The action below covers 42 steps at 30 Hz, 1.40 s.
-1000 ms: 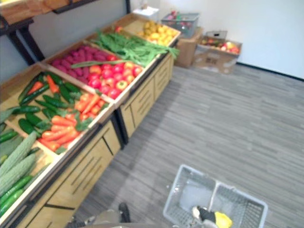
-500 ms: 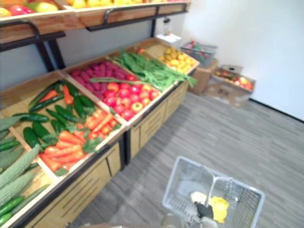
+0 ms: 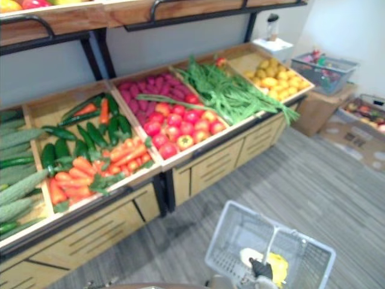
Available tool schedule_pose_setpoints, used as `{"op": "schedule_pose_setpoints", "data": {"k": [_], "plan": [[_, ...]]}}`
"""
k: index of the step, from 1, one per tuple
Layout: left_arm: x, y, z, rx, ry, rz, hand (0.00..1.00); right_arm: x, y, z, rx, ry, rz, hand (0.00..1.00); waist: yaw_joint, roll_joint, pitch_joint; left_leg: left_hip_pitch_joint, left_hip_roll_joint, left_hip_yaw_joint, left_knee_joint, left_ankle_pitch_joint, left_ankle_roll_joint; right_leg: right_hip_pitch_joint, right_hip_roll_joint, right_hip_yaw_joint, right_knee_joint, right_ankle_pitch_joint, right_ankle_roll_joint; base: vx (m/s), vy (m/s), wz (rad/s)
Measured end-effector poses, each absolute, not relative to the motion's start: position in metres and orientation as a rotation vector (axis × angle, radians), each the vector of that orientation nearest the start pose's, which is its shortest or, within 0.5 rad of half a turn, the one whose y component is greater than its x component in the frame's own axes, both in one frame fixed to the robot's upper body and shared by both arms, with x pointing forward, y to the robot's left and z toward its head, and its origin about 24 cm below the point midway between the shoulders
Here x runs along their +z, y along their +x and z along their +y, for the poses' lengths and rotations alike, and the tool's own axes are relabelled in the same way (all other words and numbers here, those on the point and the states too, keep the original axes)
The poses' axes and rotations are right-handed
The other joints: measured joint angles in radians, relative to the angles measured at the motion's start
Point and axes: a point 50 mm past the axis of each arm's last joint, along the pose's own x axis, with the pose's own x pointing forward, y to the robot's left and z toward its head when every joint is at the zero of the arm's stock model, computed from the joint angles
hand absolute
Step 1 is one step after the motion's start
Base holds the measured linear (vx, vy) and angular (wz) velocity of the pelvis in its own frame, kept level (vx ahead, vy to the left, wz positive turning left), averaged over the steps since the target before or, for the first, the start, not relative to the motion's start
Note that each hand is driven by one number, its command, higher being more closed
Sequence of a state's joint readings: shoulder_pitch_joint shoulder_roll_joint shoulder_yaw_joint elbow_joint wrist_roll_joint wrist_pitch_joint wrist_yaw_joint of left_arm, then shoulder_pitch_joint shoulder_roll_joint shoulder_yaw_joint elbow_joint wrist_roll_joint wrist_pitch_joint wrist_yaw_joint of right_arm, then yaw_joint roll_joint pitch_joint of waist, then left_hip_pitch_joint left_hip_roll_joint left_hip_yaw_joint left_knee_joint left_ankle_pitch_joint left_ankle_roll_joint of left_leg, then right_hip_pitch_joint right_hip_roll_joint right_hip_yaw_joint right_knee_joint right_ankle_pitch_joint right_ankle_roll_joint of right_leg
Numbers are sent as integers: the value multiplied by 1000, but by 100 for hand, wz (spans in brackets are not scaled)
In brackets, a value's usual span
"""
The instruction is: Pick vegetable in the basket
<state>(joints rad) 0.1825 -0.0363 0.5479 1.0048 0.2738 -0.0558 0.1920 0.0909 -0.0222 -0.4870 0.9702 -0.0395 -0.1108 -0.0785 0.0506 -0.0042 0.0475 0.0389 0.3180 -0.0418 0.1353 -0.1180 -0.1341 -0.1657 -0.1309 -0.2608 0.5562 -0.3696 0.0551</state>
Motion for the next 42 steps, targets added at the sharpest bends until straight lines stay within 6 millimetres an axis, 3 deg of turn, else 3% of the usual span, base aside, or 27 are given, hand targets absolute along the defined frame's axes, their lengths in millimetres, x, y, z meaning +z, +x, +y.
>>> {"op": "schedule_pose_setpoints", "data": {"k": [2,5,7,11,13,21,23,25,27,29,31,33,35,36,37,39,42], "plan": [[-162,43,218,580,52,1158,0,-150,92,-233,-560,112,957,100,-21,5,1,-80,3,25,107,23,32,50,-8,-71,-47,7,-10,159,-183,103],[-162,43,217,567,56,1152,0,-155,73,-235,-606,132,1011,100,-20,-4,2,-113,6,207,163,96,57,169,-24,-162,-121,14,-24,140,-139,122],[-161,45,215,553,65,1147,0,-155,68,-241,-622,124,1023,100,-19,-4,2,-106,-14,281,103,121,56,189,-36,-191,-141,14,-24,76,-37,93],[-161,46,216,505,107,1147,0,-155,64,-245,-635,126,1037,100,-22,-11,3,-77,-68,286,-57,194,39,191,-47,-199,-165,32,-26,64,26,64],[-161,49,216,500,112,1142,0,-156,67,-243,-630,130,1032,100,-20,-12,3,-67,-70,287,-90,204,26,198,-39,-189,-185,47,-18,34,88,26],[-160,50,221,477,156,1141,0,-157,72,-233,-586,116,1029,100,-21,-34,16,1,-82,359,-123,192,12,220,-45,-100,-258,137,17,11,82,-30],[-160,52,220,469,160,1140,0,-156,72,-233,-593,121,1026,100,-21,-34,20,2,-88,360,-128,160,15,189,-57,-82,-219,141,25,-37,125,-17],[-159,56,222,454,177,1131,0,-154,80,-234,-599,127,996,100,-20,-41,44,21,-102,361,-128,111,-2,130,-91,-51,-74,143,28,-91,150,-8],[-159,57,226,438,201,1129,0,-152,84,-232,-599,132,971,100,-21,-54,61,38,-116,357,-132,96,-7,80,-121,4,53,189,16,-130,112,9],[-160,56,224,433,195,1135,0,-151,84,-233,-596,121,958,100,-21,-34,60,44,-107,337,-139,95,-5,36,-101,71,112,295,20,-77,110,18],[-160,55,225,437,187,1145,0,-151,86,-228,-574,122,958,100,-19,-32,56,36,-88,323,-152,101,3,29,-72,114,86,327,23,-33,78,14],[-162,51,226,447,177,1165,0,-152,88,-223,-562,131,955,100,-18,-34,57,12,-77,303,-147,101,3,28,-57,118,28,252,11,-15,-27,2],[-163,51,227,478,150,1173,0,-153,88,-222,-557,134,960,100,-19,-35,57,-14,-67,284,-135,98,-1,35,-44,163,-136,240,18,10,-126,7],[-162,52,229,489,144,1171,0,-153,88,-221,-557,135,962,100,-20,-38,57,-19,-66,277,-130,96,-5,45,-45,168,-188,250,31,39,-182,18],[-162,49,233,520,132,1172,0,-154,85,-220,-556,140,976,100,-21,-65,53,-17,-78,271,-135,100,-24,70,-53,180,-253,272,75,81,-278,26],[-162,47,231,552,97,1177,0,-155,82,-223,-570,140,988,100,-19,-52,48,8,-67,264,-170,119,-49,99,-38,165,-271,204,86,142,-312,16],[-166,41,216,576,30,1199,0,-152,81,-239,-584,101,991,100,-19,9,35,25,-25,256,-207,165,-61,105,11,136,-276,179,67,115,-158,5]]}}
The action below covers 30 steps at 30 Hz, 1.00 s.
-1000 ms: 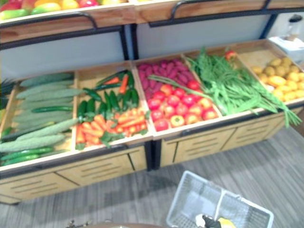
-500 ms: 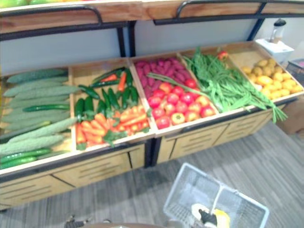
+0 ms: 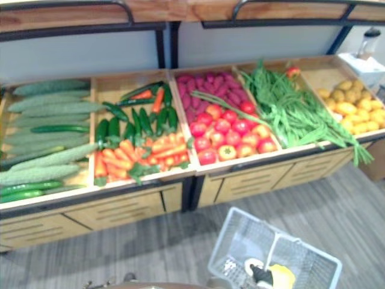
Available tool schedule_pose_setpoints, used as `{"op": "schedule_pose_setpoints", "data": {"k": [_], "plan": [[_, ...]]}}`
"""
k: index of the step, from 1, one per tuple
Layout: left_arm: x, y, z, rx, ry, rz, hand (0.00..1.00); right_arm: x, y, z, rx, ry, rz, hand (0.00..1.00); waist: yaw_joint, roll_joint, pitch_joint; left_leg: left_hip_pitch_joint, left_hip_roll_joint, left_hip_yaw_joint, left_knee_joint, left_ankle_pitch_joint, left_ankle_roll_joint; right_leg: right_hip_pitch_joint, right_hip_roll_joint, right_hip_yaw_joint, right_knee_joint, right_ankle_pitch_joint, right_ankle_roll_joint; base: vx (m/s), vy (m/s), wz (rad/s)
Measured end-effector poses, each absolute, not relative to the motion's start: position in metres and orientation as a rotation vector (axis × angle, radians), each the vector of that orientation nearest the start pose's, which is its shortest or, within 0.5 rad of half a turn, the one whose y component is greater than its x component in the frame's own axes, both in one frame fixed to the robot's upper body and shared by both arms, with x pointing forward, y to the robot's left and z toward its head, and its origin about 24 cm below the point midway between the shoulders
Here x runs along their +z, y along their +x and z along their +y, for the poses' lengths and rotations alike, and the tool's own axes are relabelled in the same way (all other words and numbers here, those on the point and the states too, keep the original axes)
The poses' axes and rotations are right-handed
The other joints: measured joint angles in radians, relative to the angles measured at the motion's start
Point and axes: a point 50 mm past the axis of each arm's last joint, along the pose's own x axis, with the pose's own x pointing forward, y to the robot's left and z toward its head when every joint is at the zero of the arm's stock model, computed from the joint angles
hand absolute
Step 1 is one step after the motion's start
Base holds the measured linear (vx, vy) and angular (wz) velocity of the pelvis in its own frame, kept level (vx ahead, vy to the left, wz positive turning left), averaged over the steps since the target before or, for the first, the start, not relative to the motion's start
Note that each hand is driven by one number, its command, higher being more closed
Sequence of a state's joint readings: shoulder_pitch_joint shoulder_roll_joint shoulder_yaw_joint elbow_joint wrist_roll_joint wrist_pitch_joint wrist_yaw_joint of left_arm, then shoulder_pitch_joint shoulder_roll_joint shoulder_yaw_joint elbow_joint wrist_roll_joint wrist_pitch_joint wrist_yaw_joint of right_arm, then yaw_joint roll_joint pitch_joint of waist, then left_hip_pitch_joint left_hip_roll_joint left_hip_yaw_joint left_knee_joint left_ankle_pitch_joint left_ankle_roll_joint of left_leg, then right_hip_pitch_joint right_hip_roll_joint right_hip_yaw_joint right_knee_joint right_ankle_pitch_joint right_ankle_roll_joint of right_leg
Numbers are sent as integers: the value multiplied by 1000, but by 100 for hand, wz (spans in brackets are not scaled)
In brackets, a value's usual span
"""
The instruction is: Pick vegetable in the basket
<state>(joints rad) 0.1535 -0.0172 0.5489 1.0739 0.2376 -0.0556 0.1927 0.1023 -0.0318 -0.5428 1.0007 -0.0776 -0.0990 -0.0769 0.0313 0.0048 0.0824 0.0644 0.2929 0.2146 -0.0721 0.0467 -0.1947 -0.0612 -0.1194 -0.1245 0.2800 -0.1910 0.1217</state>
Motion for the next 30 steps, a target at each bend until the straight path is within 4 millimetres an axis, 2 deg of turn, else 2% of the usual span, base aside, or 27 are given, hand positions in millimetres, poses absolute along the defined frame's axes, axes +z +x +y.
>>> {"op": "schedule_pose_setpoints", "data": {"k": [3,6,9,12,13,15,16,18,21,23,26,27,30], "plan": [[-166,41,217,577,29,1199,0,-153,78,-241,-582,92,1003,100,-1,3,-4,2,8,-3,5,4,-1,17,15,-8,-19,-3,-5,53,-73,5],[-166,42,218,575,37,1193,0,-155,77,-236,-562,90,1017,100,-3,-3,-10,-19,-4,-11,43,4,-1,30,1,-16,-41,-5,-3,-4,11,16],[-163,45,224,566,65,1174,0,-156,76,-233,-548,88,1027,100,-4,-31,-10,-83,-28,-34,148,7,5,48,-29,-35,-54,-7,-1,-19,14,26],[-158,56,226,564,103,1111,0,-156,71,-235,-556,80,1030,100,-6,-39,-8,-143,-53,-60,250,20,26,71,-60,-68,-57,-7,3,-36,-2,43],[-153,65,225,556,134,1067,0,-156,68,-237,-564,74,1034,100,-5,-37,-6,-149,-63,-66,249,34,45,81,-70,-88,-56,-6,4,-55,11,56],[-142,84,218,563,161,957,0,-155,66,-241,-579,58,1025,100,-4,-21,-1,-144,-69,-66,213,44,57,82,-75,-108,-47,-7,5,-86,33,46],[-127,106,209,587,141,824,0,-152,66,-247,-597,36,1005,100,-3,2,1,-136,-72,-65,167,48,61,66,-76,-115,-33,-9,9,-113,50,19],[-108,127,205,565,173,690,0,-149,70,-249,-600,19,980,100,-5,19,1,-123,-73,-62,121,49,61,43,-75,-107,-16,-16,13,-107,50,-3],[-64,160,211,590,227,415,0,-148,72,-245,-578,-3,963,100,-9,20,1,-100,-79,-32,72,34,55,20,-78,-80,-13,-7,29,-104,85,-26],[-37,171,218,587,321,272,0,-148,74,-240,-548,-13,954,100,-13,13,-2,-75,-89,18,51,27,49,16,-80,-26,-39,2,39,-51,98,-47],[-10,181,229,586,422,136,0,-148,76,-238,-535,-18,947,100,-25,12,-4,-59,-97,56,27,28,50,14,-79,12,-82,20,45,4,76,-41],[4,185,235,582,489,65,0,-148,76,-237,-526,-21,947,100,-34,11,-8,-51,-102,79,14,28,50,13,-79,31,-110,37,45,40,71,-39],[27,197,243,563,588,-52,0,-149,76,-235,-513,-21,950,100,-41,11,-19,-37,-108,106,-11,27,49,11,-75,60,-153,85,39,75,50,-35]]}}
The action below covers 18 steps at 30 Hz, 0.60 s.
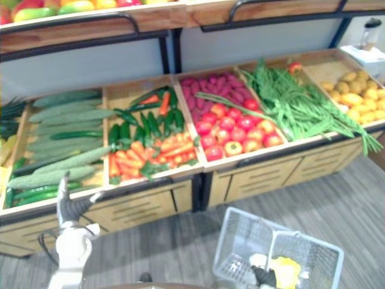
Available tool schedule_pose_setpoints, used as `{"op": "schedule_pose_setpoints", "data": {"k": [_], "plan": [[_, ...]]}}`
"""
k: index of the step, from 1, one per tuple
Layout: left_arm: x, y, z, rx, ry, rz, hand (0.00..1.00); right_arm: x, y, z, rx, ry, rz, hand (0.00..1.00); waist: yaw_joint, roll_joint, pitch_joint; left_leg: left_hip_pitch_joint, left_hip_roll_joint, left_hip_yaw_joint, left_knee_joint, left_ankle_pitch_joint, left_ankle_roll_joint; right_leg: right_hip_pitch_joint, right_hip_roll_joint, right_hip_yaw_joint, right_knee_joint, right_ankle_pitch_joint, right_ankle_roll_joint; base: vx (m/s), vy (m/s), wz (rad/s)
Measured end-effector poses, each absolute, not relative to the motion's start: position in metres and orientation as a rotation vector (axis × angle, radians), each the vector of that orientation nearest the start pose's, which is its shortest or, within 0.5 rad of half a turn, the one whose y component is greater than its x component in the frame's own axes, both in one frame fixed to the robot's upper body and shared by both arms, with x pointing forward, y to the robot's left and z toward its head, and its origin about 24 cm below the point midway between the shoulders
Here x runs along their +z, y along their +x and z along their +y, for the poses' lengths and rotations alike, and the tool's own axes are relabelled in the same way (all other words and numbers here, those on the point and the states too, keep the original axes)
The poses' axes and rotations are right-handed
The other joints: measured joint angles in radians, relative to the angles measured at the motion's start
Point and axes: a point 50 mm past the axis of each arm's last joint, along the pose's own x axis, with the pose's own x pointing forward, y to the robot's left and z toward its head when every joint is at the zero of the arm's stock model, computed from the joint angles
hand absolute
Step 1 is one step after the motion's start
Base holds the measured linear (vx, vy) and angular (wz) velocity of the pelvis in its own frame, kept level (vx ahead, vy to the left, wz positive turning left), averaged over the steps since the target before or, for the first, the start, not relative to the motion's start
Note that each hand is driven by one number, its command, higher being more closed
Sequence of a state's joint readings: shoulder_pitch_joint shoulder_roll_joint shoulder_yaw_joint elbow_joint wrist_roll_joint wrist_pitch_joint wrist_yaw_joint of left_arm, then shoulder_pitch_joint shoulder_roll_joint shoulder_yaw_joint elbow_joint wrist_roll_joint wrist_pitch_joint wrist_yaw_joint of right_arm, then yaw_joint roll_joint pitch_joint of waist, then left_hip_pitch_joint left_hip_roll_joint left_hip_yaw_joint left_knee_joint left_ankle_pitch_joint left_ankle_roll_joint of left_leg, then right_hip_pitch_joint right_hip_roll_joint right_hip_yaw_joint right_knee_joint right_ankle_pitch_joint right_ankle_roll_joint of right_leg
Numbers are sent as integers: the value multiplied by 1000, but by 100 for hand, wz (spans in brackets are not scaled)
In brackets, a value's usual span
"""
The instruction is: Pick vegetable in the basket
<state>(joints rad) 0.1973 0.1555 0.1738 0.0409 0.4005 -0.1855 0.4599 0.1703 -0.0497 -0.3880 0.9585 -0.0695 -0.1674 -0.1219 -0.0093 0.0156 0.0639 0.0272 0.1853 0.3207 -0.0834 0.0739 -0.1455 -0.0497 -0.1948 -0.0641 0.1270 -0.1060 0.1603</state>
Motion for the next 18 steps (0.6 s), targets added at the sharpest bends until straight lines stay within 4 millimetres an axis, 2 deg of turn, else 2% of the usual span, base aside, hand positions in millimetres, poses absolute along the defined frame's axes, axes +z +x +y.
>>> {"op": "schedule_pose_setpoints", "data": {"k": [2,7,11,13,16,18], "plan": [[38,207,244,527,652,-111,0,-148,77,-235,-509,-21,946,100,-15,-3,-3,1,0,6,-6,2,0,0,6,10,-18,15,6,113,8,-13],[58,235,244,406,786,-203,0,-147,80,-241,-498,-32,940,100,-21,-3,-3,19,6,30,-10,2,-5,0,18,40,-27,25,7,152,-12,-22],[62,258,242,321,853,-214,0,-146,86,-245,-483,-47,933,100,-27,3,0,36,4,56,-10,0,-5,-1,17,64,-26,27,5,64,4,-21],[62,271,241,278,883,-198,0,-143,93,-248,-467,-65,913,100,-47,13,6,30,5,65,-10,-4,-7,-19,18,72,-20,27,5,-3,4,-13],[64,286,235,224,916,-176,0,-138,104,-251,-445,-87,881,100,-49,26,24,23,8,98,-10,-20,-11,-54,24,101,-13,34,4,-51,6,-30],[70,292,231,216,917,-192,0,-136,110,-251,-438,-87,862,100,-48,25,28,-3,8,111,1,-23,-14,-91,24,121,2,35,6,-60,0,-26]]}}
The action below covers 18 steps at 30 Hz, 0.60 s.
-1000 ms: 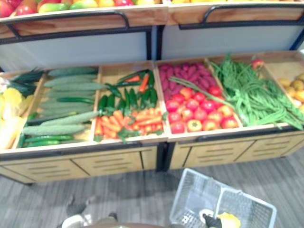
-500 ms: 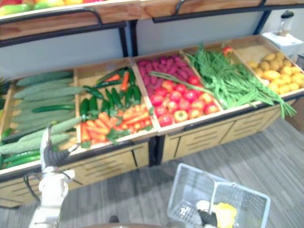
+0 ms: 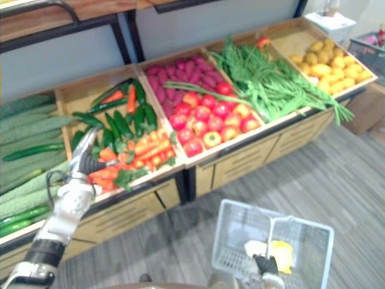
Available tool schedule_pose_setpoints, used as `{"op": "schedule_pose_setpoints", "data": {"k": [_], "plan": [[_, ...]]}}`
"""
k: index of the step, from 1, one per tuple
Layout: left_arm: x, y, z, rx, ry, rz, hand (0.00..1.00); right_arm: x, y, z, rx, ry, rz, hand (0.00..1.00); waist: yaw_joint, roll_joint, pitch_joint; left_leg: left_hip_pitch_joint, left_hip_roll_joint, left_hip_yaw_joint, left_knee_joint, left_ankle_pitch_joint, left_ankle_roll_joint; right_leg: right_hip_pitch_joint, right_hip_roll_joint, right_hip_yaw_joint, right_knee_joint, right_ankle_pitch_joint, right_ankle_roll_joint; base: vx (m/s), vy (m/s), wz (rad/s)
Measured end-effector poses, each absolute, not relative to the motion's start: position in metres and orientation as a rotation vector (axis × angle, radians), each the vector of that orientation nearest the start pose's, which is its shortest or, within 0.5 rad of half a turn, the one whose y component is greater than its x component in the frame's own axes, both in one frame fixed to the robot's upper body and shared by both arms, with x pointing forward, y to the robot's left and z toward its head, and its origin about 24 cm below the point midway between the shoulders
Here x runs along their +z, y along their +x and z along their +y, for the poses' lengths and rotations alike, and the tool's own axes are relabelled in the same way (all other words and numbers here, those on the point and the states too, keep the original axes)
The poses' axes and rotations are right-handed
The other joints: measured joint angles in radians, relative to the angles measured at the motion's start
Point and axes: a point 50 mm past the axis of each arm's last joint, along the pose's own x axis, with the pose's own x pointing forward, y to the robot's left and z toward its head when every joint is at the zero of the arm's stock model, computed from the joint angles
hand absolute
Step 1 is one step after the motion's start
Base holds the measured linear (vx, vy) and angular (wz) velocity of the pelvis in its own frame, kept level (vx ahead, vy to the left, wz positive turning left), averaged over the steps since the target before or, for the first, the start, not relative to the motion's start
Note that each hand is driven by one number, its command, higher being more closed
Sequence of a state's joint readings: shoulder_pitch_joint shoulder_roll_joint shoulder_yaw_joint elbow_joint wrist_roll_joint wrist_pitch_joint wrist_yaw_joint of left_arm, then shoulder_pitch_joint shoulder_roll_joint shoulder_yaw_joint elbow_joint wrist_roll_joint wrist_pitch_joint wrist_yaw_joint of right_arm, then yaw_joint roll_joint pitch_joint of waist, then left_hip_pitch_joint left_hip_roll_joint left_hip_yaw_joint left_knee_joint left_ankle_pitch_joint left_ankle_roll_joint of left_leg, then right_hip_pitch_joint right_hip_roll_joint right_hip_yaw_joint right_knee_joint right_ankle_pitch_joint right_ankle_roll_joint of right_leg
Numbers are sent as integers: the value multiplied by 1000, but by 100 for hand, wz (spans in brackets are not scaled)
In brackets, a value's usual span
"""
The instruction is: Pick vegetable in the basket
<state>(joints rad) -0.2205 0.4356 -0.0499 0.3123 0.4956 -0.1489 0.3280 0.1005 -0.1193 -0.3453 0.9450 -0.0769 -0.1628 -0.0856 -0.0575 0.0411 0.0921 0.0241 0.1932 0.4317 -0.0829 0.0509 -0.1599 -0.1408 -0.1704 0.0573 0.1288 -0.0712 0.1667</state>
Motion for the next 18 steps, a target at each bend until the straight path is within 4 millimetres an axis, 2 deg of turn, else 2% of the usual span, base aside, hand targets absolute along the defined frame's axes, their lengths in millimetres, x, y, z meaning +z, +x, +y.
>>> {"op": "schedule_pose_setpoints", "data": {"k": [1,5,12,18], "plan": [[77,301,226,205,919,-216,0,-133,114,-252,-438,-89,844,100,0,0,10,-22,1,2,11,0,1,-24,0,7,5,5,4,-50,-12,-13],[85,312,224,200,925,-226,0,-129,125,-252,-431,-89,812,100,-15,-2,34,-39,9,21,20,0,1,-51,9,23,16,7,2,-21,-16,-13],[113,339,211,202,964,-284,0,-120,142,-252,-423,-87,750,100,-19,-17,85,-82,13,30,39,0,0,-103,13,41,37,11,1,8,-5,-3],[117,348,215,231,978,-250,0,-115,154,-249,-405,-92,711,100,-16,-29,110,-114,18,47,52,-2,-1,-144,15,55,48,18,-1,-5,-3,-4]]}}
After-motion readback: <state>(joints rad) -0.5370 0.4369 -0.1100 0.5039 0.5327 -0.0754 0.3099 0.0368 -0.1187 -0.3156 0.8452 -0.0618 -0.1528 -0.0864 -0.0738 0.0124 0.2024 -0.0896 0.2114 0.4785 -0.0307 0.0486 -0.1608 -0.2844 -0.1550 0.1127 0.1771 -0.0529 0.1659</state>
